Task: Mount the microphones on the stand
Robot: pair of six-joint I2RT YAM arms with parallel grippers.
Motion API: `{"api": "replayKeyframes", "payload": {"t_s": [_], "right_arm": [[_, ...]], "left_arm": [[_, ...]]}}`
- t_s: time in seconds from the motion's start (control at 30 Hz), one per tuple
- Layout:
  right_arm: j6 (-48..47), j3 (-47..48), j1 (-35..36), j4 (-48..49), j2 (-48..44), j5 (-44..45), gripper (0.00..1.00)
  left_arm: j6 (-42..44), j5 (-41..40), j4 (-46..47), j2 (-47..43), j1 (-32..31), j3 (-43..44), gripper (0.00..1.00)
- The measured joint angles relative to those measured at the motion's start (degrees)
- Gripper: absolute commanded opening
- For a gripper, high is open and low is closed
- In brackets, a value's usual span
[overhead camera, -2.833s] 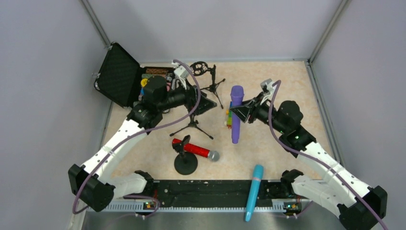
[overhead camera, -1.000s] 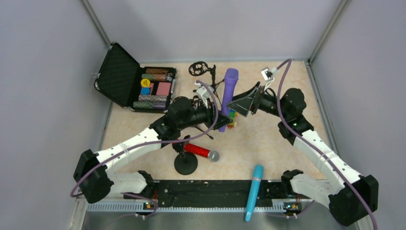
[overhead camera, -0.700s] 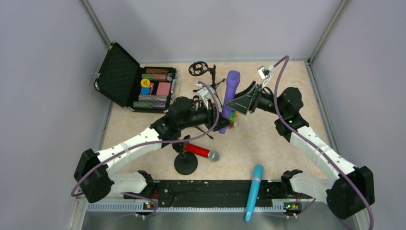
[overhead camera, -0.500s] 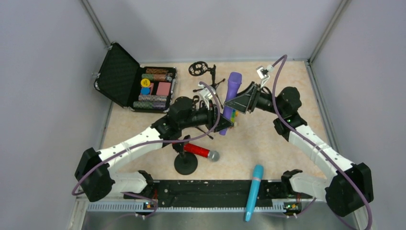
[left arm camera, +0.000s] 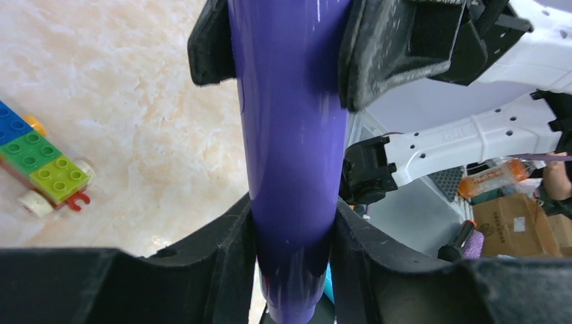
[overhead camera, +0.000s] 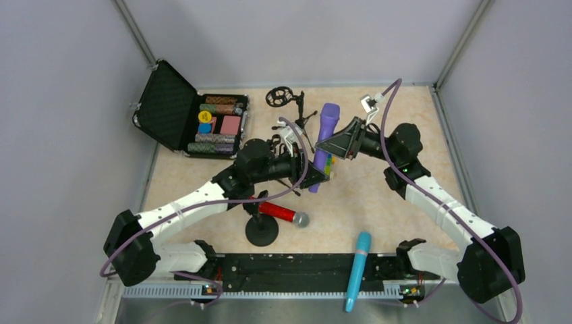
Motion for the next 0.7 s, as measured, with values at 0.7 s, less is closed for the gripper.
{"api": "replayKeyframes", "payload": {"t_s": [0.7], "right_arm": [[-13.18, -3.13, -1.01, -19.12, -7.8, 9.94, 0.0]], "left_arm": [[19.39, -16.85, -23.78, -7.69, 0.04, 7.78, 0.9]]}}
